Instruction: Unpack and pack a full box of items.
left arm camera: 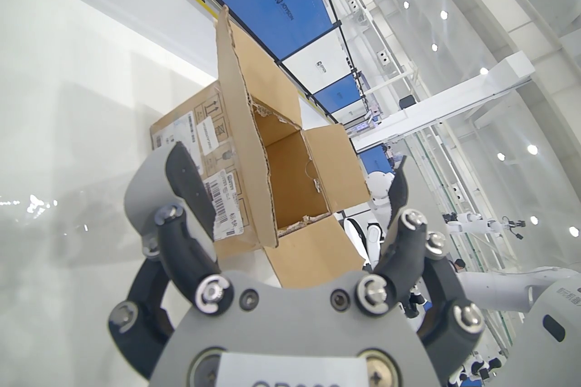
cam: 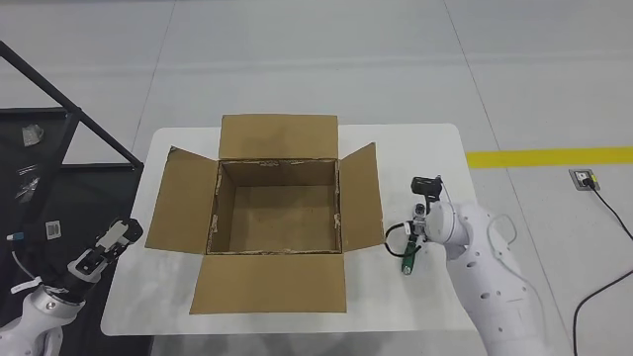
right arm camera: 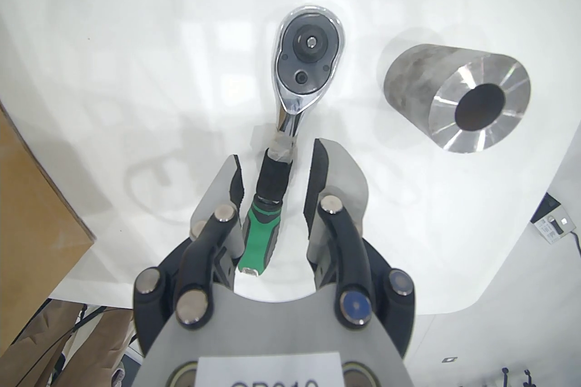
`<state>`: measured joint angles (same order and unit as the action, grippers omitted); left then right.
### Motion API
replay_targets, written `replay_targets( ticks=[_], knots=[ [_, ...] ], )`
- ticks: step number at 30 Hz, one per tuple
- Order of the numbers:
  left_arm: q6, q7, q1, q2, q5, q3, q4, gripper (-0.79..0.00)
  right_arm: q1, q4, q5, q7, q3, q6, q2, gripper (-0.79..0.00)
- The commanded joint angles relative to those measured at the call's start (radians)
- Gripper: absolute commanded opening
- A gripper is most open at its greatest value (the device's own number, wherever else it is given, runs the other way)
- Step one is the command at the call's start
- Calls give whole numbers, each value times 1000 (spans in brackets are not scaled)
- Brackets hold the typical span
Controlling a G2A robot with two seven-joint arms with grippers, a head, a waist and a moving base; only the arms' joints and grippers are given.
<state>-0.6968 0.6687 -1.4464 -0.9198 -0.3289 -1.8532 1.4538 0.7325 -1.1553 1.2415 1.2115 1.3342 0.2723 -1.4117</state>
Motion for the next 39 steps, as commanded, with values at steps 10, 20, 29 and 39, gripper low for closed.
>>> replay_targets(
  ticks=[10, 20, 29, 39],
  knots=[
    [0, 0, 0, 0, 0, 0, 0, 0, -31, 83, -24, -25, -15, 1, -4, -449],
    [0, 0, 0, 0, 0, 0, 0, 0, -32, 104, -41, -43, -17, 5, -3, -665],
    [0, 0, 0, 0, 0, 0, 0, 0, -11, 28, -34, -58, -9, 20, 2, -785],
    [0, 0, 0, 0, 0, 0, 0, 0, 180, -564, 150, -105, 13, 36, 27, -785]
  ],
)
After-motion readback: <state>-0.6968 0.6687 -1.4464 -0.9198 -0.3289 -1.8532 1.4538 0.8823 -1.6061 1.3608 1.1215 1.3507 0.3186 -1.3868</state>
